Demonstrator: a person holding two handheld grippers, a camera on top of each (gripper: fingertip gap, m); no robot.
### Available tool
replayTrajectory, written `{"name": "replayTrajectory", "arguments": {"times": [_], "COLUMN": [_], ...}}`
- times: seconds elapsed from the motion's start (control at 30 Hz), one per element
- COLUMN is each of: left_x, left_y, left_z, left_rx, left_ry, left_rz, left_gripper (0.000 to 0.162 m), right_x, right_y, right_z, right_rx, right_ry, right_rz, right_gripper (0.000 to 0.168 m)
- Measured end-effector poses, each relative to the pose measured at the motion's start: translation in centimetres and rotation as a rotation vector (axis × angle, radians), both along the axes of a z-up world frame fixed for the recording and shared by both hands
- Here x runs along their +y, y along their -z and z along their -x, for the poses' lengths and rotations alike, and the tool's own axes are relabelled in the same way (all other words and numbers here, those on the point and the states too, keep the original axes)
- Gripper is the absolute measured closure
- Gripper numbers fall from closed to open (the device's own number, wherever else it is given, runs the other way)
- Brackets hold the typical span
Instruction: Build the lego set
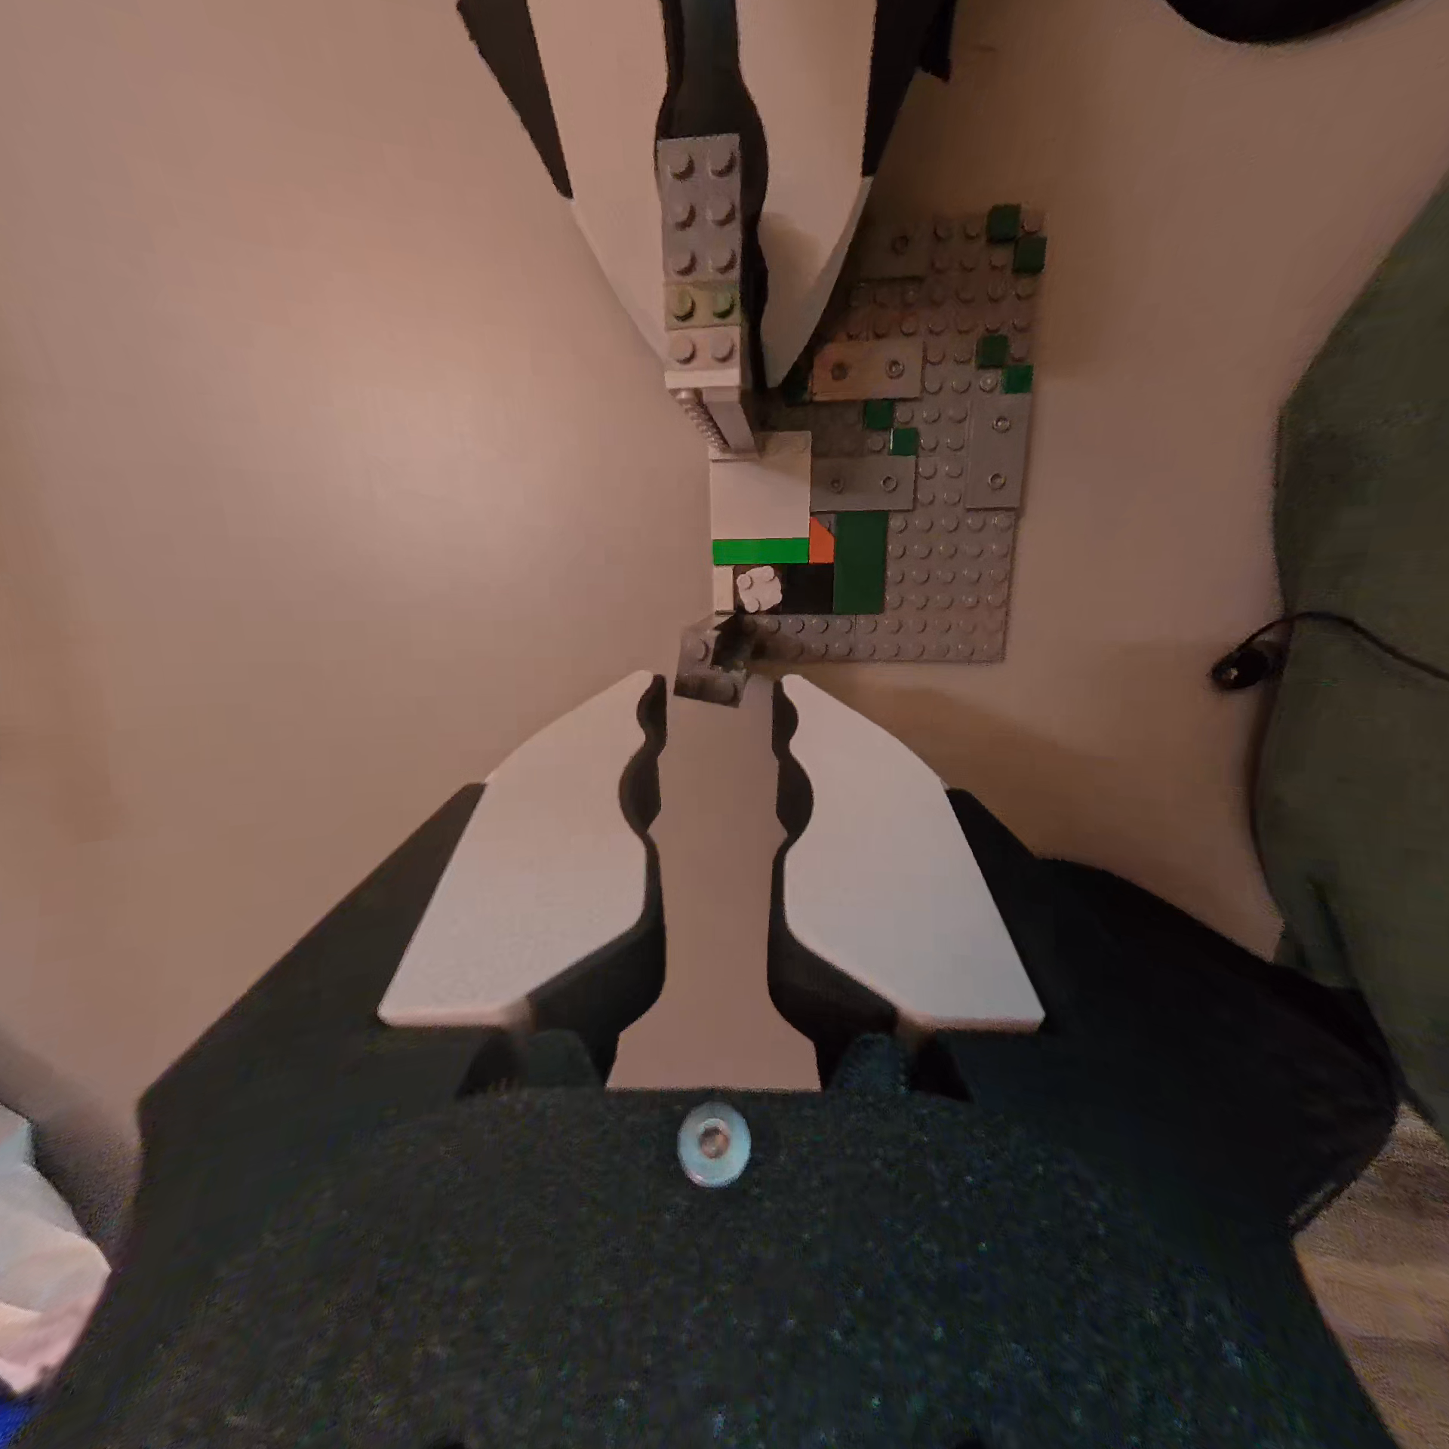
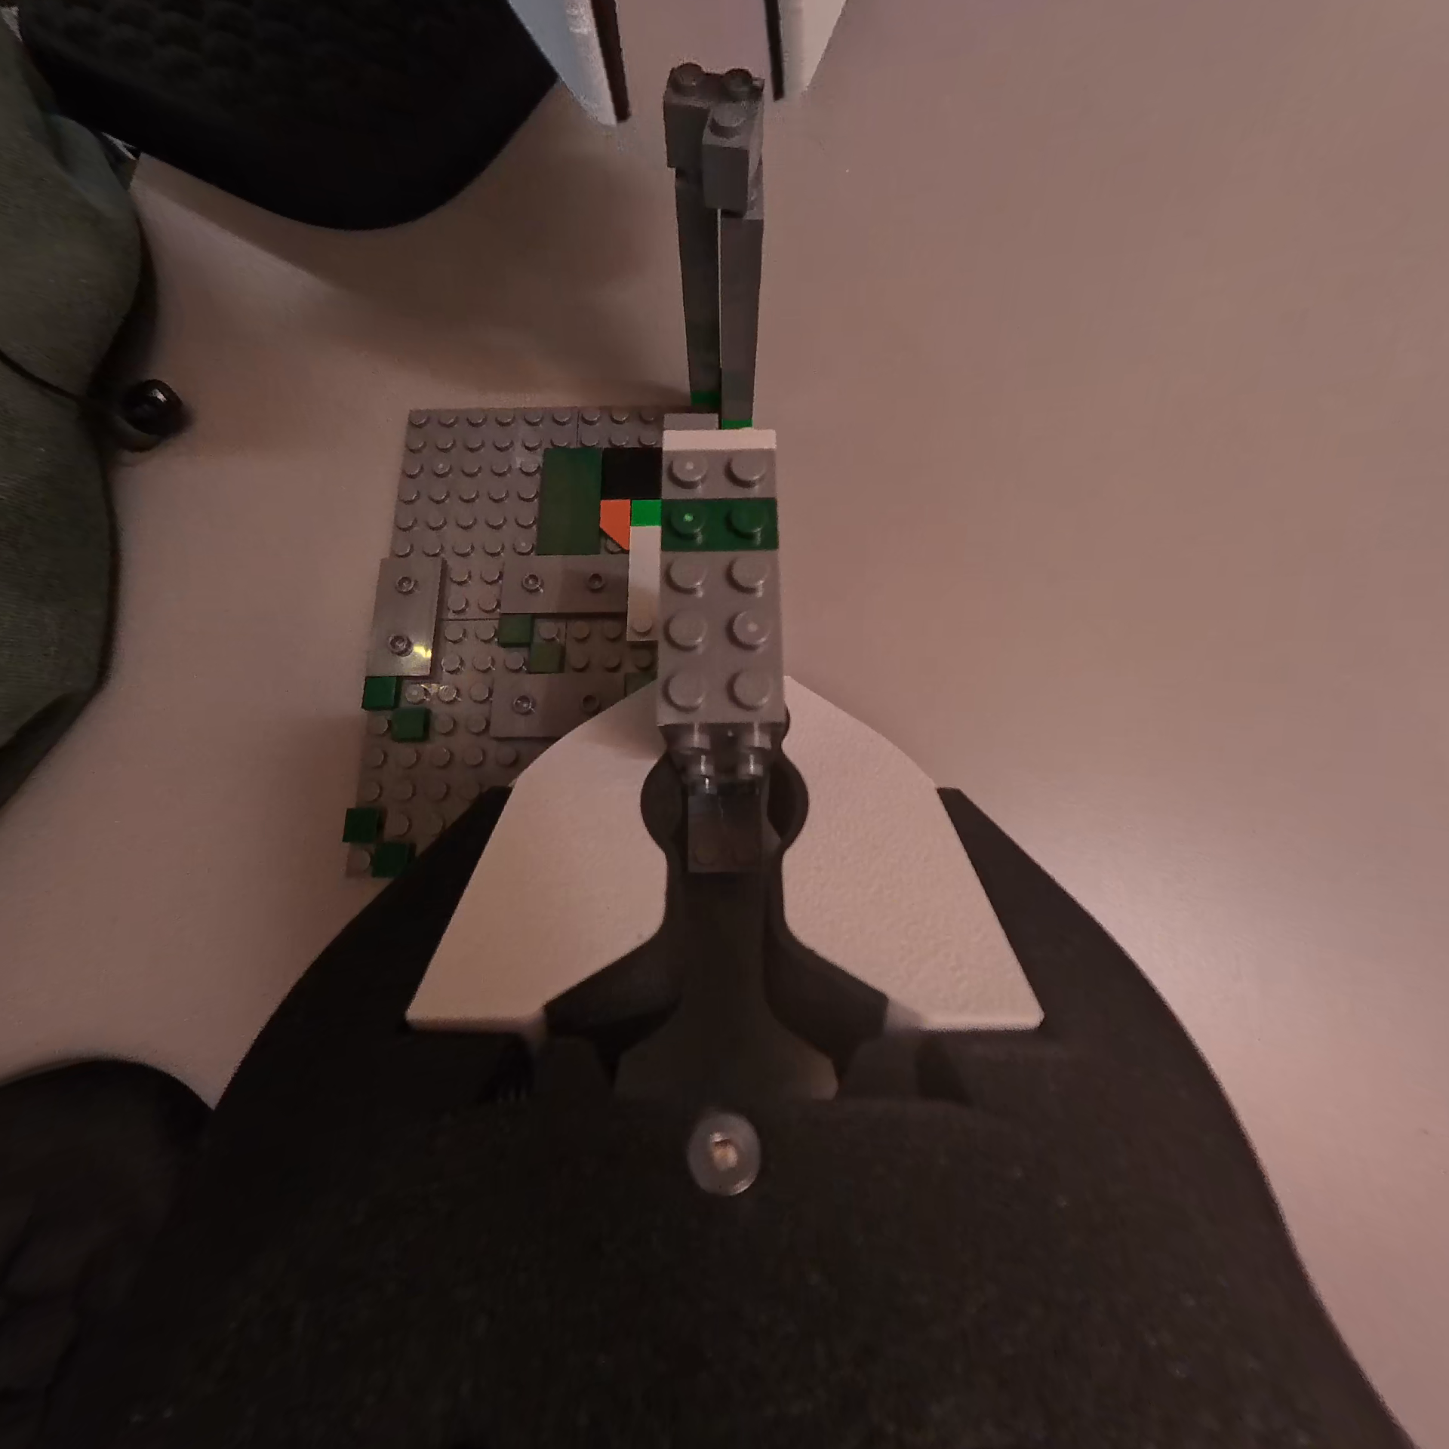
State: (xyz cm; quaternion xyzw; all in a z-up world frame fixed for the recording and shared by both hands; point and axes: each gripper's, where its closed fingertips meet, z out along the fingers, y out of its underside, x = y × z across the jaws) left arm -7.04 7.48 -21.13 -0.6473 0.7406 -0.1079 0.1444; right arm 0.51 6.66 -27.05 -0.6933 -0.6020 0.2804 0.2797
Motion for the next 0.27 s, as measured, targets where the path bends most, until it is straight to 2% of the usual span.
{"name": "replayTrajectory", "arguments": {"times": [0.03,0.27], "left_x": [0.03,0.24], "left_y": [-0.06,-0.34], "left_z": [0.01,-0.35], "left_rx": [-0.011,-0.066], "left_ry": [0.030,0.100], "left_rz": [-0.007,0.030], "left_gripper": [0.136,0.137], "right_x": [0.01,-0.03], "right_y": [0.01,0.08], "right_z": [-0.01,-0.03], "right_rx": [0.000,-0.003], "right_ry": [0.000,-0.007], "right_rz": [0.001,0.000], "right_gripper": [0.151,0.151]}}
